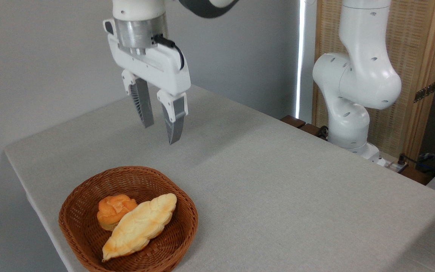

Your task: Put bread into the basket

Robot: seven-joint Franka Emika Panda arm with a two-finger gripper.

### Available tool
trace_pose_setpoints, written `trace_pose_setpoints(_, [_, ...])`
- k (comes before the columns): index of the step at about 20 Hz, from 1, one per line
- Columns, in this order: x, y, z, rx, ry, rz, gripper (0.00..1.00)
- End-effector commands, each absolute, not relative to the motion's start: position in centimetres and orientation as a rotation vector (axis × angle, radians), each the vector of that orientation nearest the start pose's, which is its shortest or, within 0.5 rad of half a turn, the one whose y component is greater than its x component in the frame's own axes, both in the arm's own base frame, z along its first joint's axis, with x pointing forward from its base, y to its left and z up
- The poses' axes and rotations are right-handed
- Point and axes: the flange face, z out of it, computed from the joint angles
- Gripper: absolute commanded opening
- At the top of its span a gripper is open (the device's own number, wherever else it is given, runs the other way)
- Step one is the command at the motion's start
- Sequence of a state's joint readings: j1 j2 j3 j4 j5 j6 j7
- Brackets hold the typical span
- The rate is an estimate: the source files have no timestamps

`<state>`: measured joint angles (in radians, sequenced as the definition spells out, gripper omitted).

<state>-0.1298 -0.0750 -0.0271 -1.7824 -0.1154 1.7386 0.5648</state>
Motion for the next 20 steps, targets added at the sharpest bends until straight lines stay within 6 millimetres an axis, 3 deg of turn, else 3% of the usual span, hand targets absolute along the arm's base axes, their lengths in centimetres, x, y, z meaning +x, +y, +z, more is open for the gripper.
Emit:
trace_pose_setpoints(1, [52.5,-9.2,58.2,-3.046,1.108,-0.041,1.0])
trace_pose_setpoints(13, [52.7,-8.0,58.2,-2.914,1.149,-0.004,1.0])
trace_pose_setpoints(15, [53.1,-6.9,60.2,-2.926,1.113,-0.067,1.0])
trace_pose_setpoints(20, [53.5,-7.0,62.1,-2.922,1.103,-0.132,1.0])
